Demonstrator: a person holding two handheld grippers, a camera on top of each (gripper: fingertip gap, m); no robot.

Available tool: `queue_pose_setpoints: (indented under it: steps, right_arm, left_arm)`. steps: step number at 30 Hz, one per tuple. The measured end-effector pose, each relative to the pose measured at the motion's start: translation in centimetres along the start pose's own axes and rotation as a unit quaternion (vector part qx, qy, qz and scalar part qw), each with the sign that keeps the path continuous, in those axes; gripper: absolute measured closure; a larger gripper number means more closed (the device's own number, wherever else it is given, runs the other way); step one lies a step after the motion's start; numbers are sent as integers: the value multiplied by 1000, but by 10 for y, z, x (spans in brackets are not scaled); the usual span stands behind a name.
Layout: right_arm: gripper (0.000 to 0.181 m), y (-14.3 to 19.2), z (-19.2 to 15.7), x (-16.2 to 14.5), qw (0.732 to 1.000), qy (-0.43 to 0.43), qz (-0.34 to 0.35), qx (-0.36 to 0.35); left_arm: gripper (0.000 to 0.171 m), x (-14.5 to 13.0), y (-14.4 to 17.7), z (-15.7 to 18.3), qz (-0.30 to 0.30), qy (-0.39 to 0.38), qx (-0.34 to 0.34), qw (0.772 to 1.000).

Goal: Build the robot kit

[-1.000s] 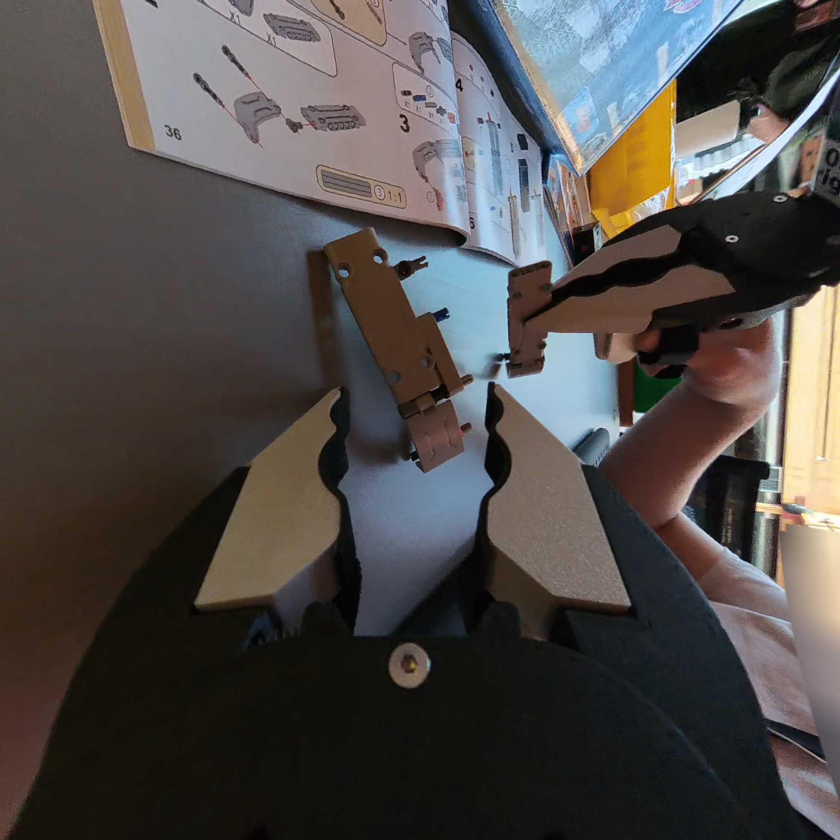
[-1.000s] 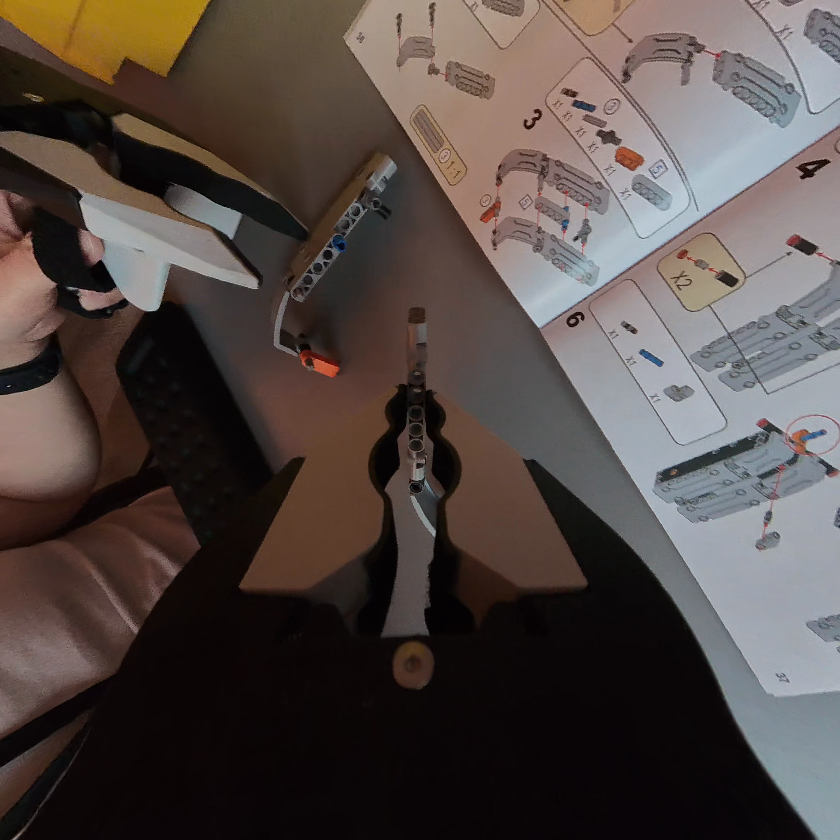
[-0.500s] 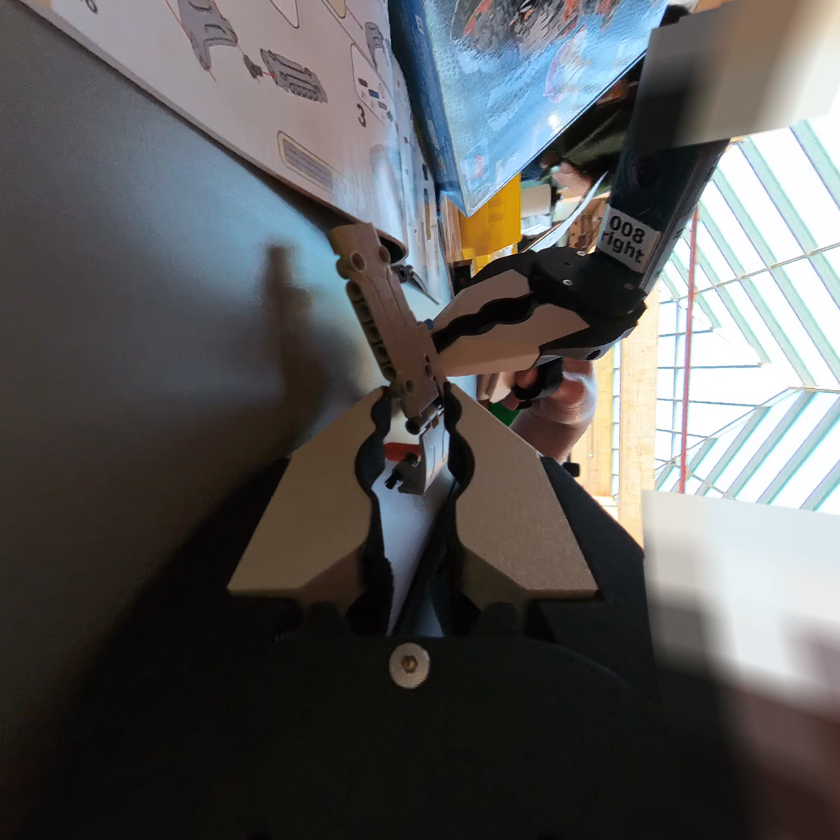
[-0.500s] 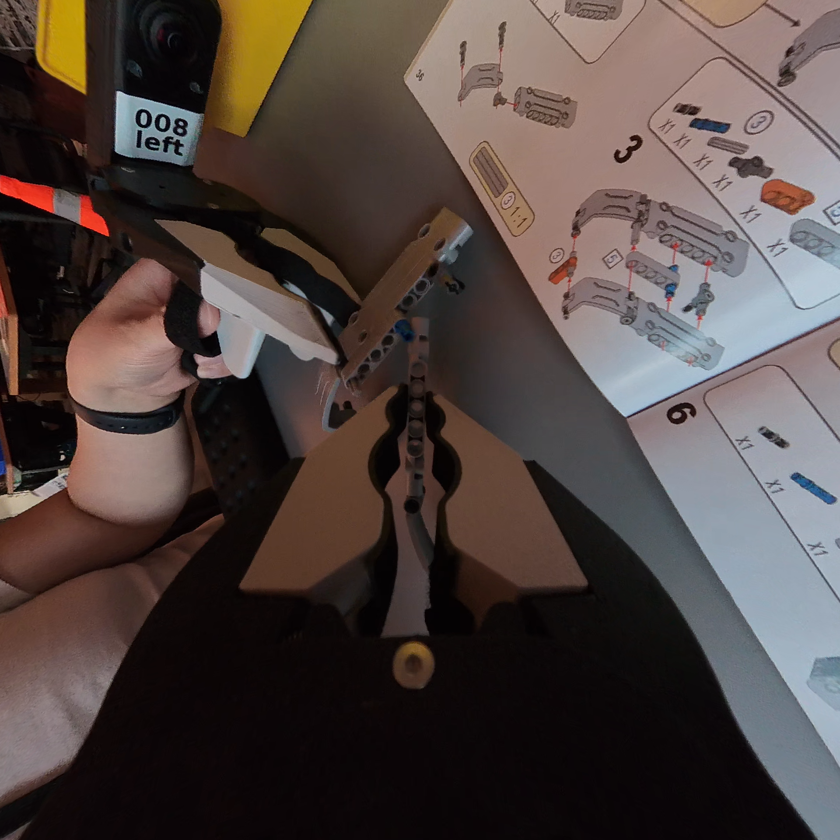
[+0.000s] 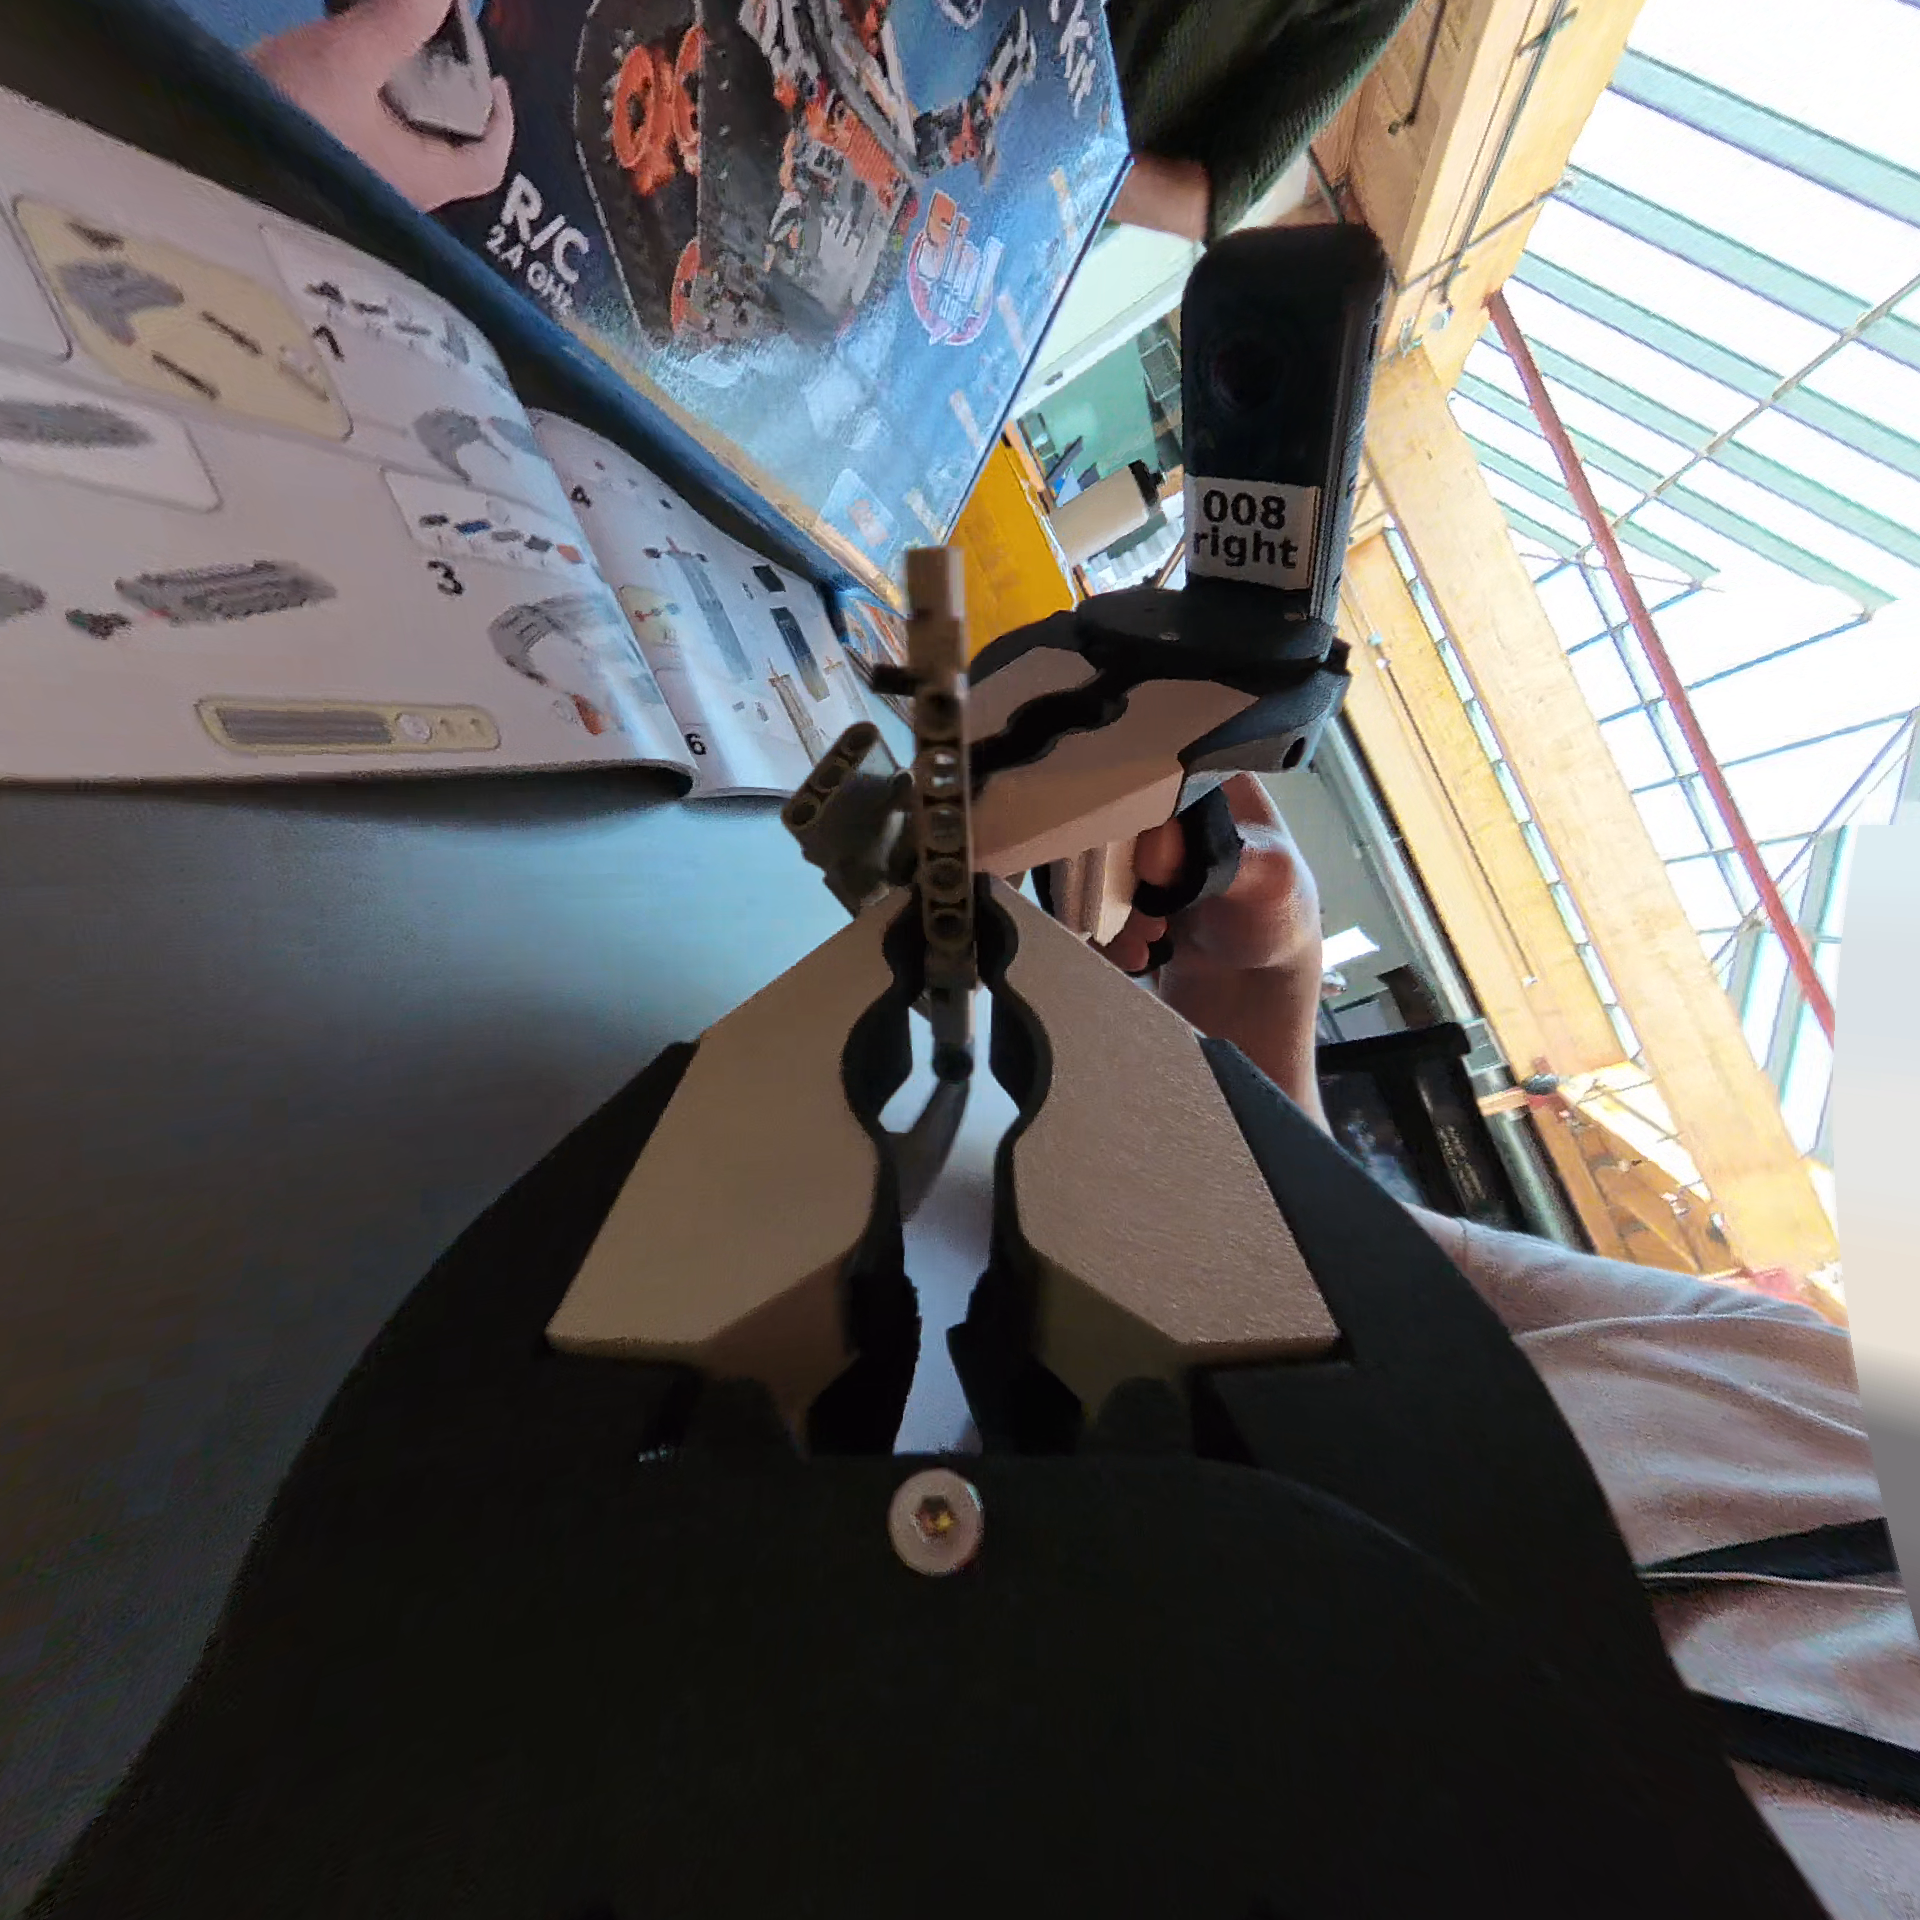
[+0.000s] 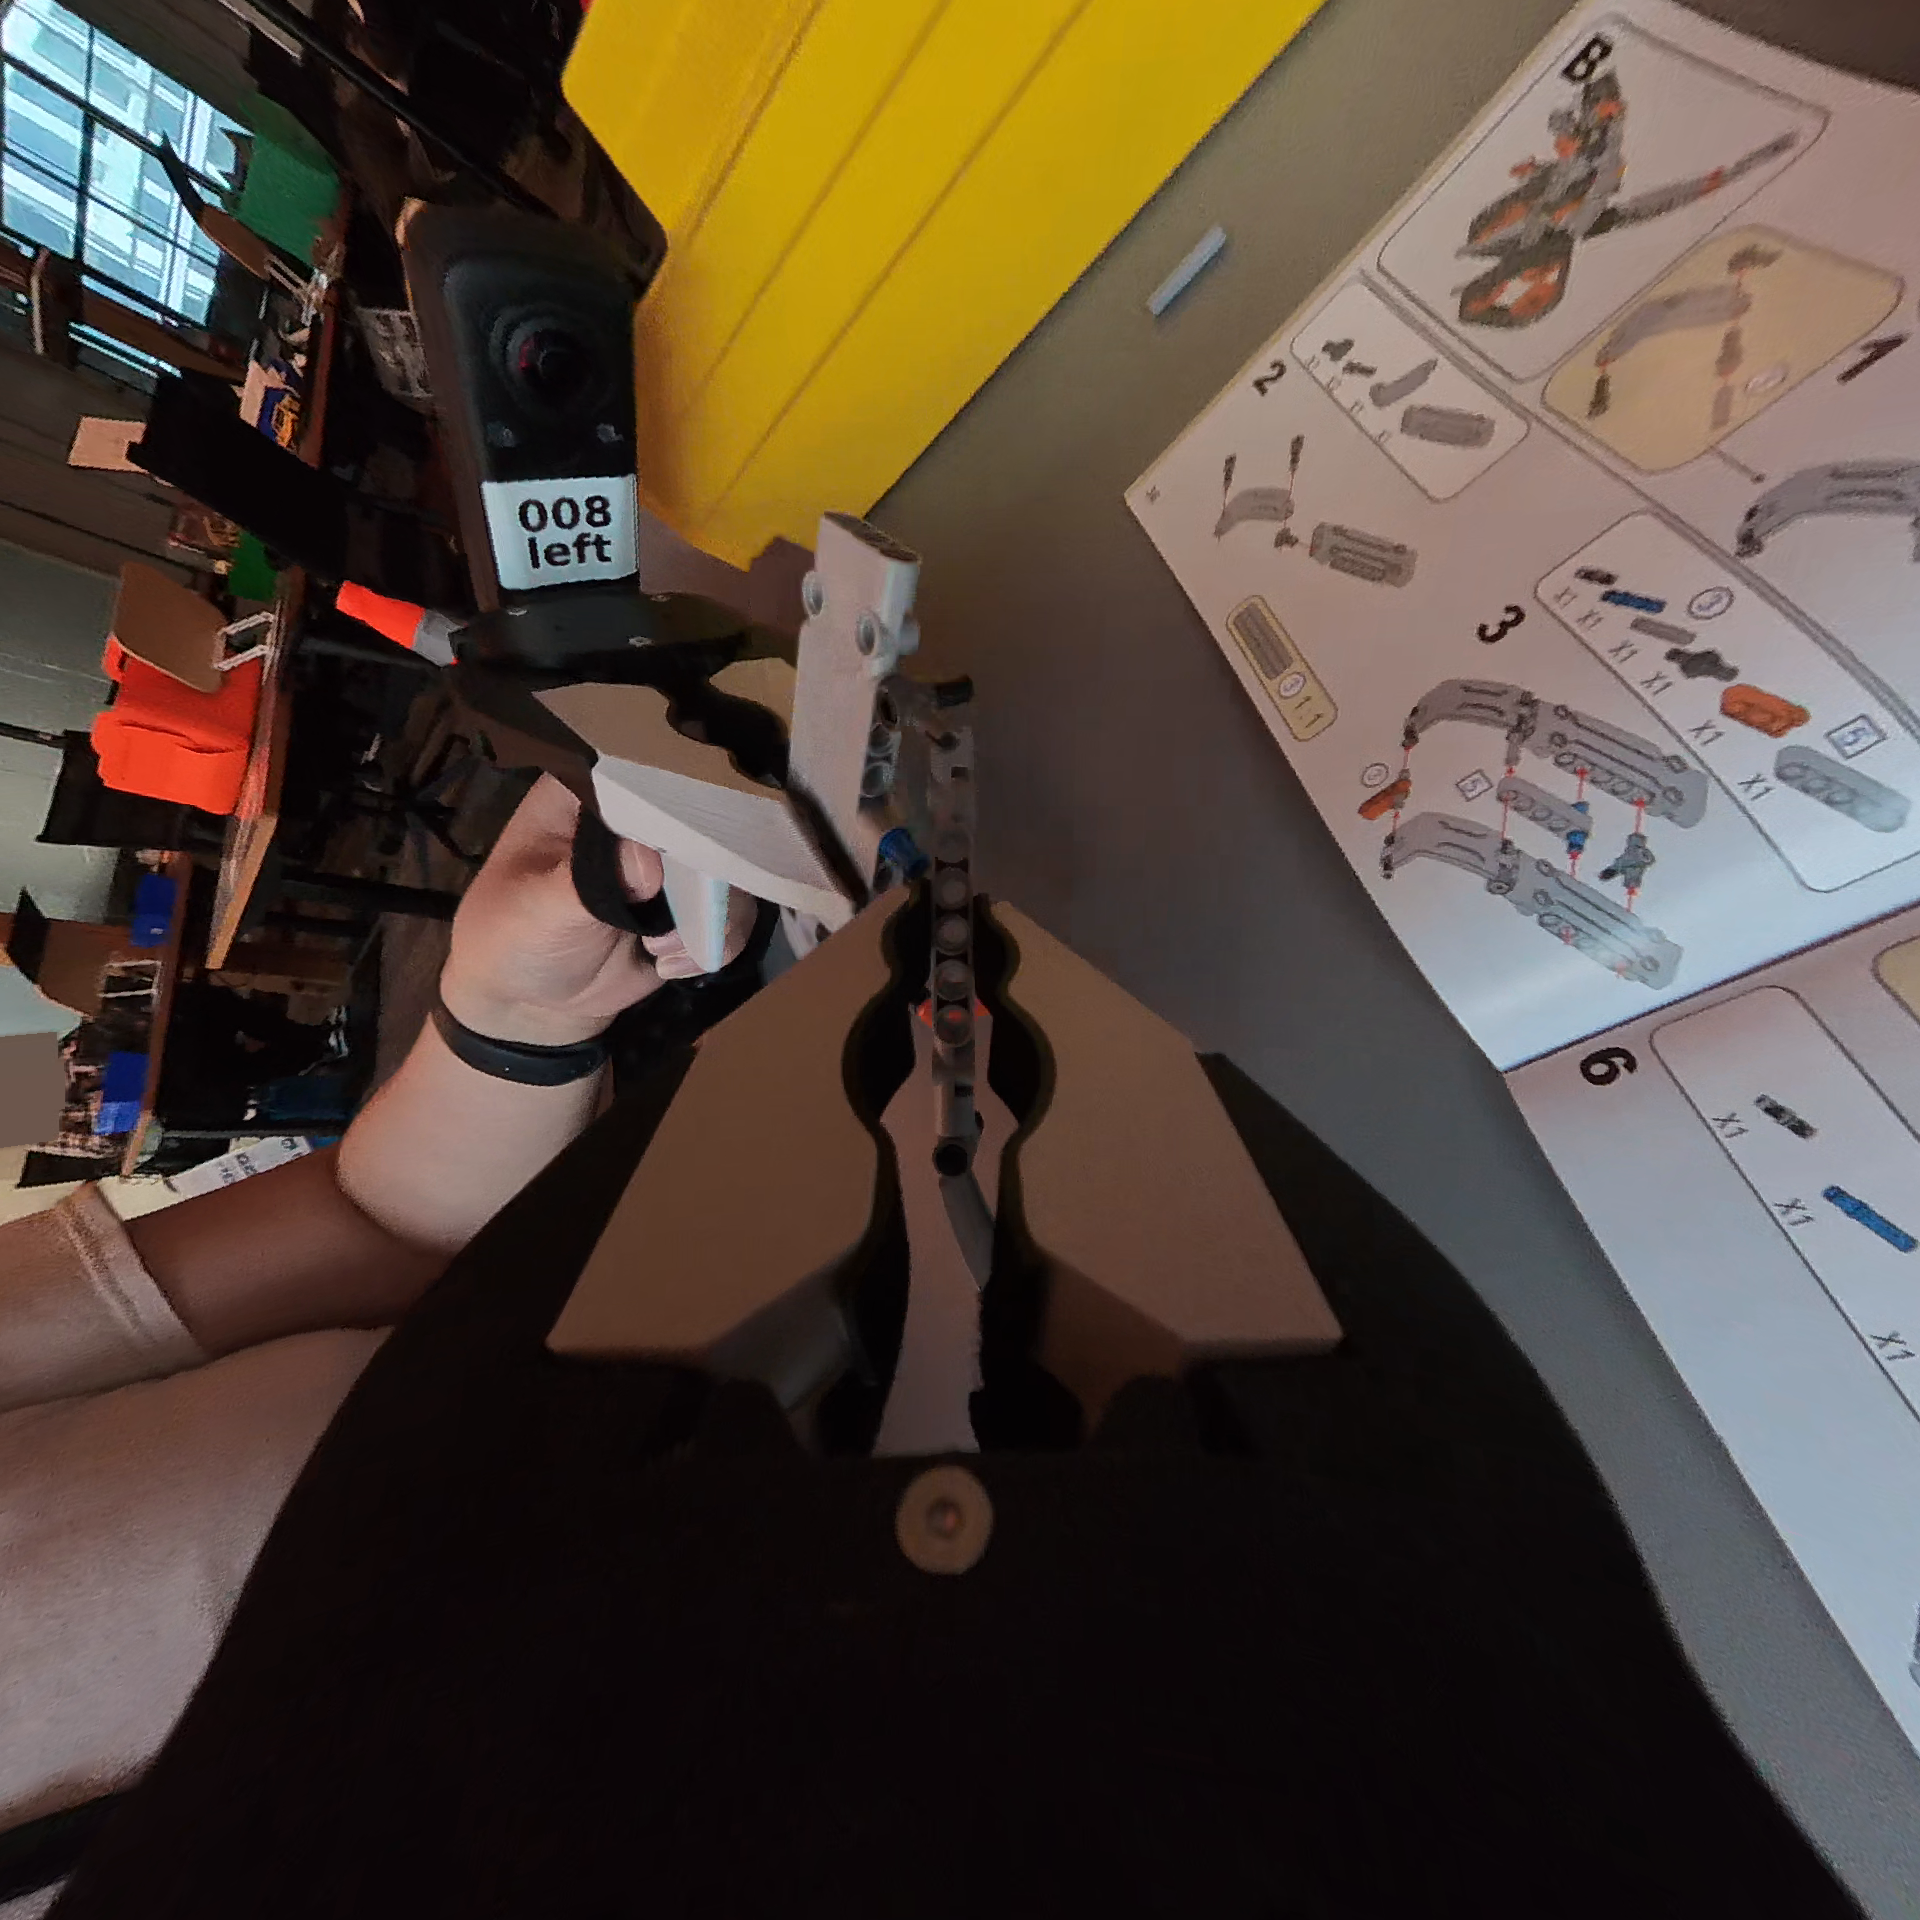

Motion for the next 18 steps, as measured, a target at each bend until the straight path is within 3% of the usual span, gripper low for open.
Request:
queue_pose_setpoints:
  steps: [6, 9, 14, 18]
  right_arm:
    - [176, 10, -14, 14, 998, 13, 49, 34]
    - [176, 27, -23, 33, 991, 30, 108, 71]
    - [176, 86, -65, 65, 937, 80, 251, 231]
    - [177, 113, -90, 70, 902, 85, 284, 315]
  left_arm:
    - [166, 15, -3, 29, 29, -43, -21, 998]
    - [166, 23, -5, 51, 36, -75, -44, 996]
    - [166, 39, -9, 106, 49, -168, -76, 982]
    - [166, 44, -18, 141, 42, -247, -58, 966]
Point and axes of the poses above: each gripper's, where its closed fingertips meet, y back along the fingers, x out of its top, z = x × y across the jaws, the point moved 3 cm from there along y, back along the fingers, and after that the axes turned 10 degrees about z, right-handed, at the moved point
